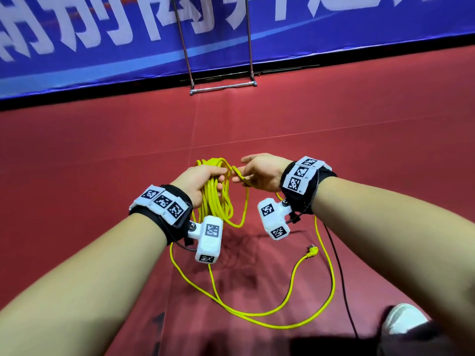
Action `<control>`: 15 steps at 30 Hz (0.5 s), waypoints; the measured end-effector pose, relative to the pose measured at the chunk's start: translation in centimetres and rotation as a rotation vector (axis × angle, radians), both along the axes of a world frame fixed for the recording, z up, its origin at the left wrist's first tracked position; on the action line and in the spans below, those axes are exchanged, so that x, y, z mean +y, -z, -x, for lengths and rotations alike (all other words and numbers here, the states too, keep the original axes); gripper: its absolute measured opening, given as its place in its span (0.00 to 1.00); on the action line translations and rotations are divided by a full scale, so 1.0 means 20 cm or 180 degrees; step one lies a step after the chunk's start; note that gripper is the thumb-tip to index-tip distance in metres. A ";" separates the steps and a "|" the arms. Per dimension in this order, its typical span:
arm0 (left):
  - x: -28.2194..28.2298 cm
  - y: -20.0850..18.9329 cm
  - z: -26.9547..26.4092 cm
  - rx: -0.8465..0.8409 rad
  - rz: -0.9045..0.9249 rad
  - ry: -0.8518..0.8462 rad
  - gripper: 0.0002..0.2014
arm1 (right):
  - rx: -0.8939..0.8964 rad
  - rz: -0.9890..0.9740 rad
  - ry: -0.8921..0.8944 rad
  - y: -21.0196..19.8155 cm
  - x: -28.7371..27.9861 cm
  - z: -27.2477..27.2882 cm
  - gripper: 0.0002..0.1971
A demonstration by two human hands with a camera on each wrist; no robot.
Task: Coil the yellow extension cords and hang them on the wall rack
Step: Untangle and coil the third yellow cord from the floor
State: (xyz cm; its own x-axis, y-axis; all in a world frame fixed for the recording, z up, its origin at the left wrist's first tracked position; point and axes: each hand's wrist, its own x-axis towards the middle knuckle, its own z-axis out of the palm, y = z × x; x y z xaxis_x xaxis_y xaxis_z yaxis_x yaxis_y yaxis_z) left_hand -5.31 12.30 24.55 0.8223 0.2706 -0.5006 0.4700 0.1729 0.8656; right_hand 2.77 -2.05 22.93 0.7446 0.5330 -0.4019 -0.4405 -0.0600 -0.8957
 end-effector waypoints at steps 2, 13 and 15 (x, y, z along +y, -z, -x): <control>-0.02 0.00 0.00 -0.0006 0.0061 0.0064 0.10 | -0.0031 -0.0070 -0.0036 -0.01 0.01 0.01 0.19; -0.03 0.05 -0.04 -0.0248 -0.0059 -0.0095 0.06 | 0.0220 -0.0661 0.0131 -0.07 0.10 0.07 0.10; -0.02 0.06 -0.04 -0.0292 -0.0082 -0.0151 0.06 | 0.0135 -0.0601 0.0122 -0.09 0.12 0.08 0.21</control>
State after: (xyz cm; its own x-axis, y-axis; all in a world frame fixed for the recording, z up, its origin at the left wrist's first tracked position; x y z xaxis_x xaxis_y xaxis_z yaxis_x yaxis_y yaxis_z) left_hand -4.42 11.90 23.42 0.8503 0.3221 -0.4163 0.3805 0.1704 0.9090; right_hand 1.15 0.28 24.63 0.7503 0.5735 -0.3289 -0.4769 0.1249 -0.8701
